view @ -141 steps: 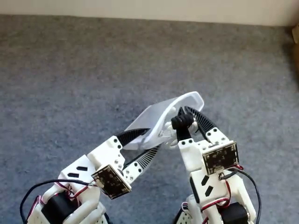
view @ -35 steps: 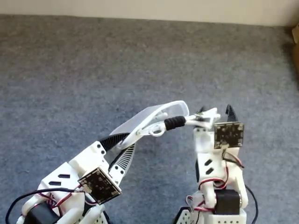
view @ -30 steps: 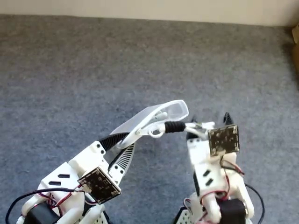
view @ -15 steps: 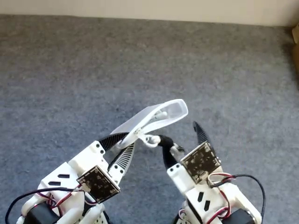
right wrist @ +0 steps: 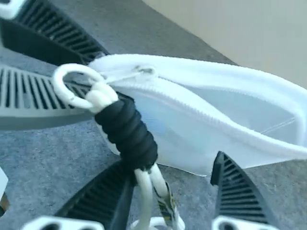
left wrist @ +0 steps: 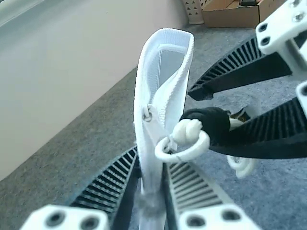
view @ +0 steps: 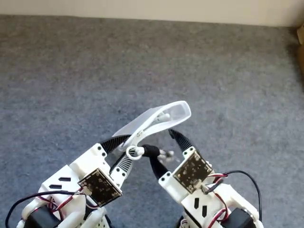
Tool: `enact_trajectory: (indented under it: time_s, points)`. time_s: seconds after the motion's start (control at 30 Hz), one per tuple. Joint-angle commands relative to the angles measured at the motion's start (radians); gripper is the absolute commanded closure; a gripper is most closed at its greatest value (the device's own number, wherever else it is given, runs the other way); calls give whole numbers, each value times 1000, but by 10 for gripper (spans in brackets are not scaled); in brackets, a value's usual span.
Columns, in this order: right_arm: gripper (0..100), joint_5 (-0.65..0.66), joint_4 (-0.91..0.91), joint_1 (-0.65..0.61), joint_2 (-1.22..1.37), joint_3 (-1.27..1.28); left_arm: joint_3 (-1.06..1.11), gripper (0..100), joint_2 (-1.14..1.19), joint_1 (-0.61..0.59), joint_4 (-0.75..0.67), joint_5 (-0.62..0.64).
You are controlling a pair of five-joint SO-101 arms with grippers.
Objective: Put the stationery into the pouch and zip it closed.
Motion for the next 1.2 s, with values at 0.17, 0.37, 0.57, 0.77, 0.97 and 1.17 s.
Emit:
enact_trajectory:
  time_s: [0.17, 0.37, 0.57, 0.77, 0.97, 1.17]
  points:
    - [668, -87, 50, -44, -2, -18, -21, 994, -4, -22, -21, 14]
    - [708, -87, 51, -136, -2, -44, -21, 994, -4, -22, -21, 14]
    - [734, -87, 44, -274, -2, -45, -21, 994, -4, -22, -21, 14]
    - [735, -87, -4, -280, -2, -45, -21, 994, -4, -22, -21, 14]
    - [741, -89, -33, -277, -2, -45, -21, 994, -4, -22, -20, 14]
    - [869, -87, -74, -209, -2, -44, -21, 994, -5, -22, -15, 14]
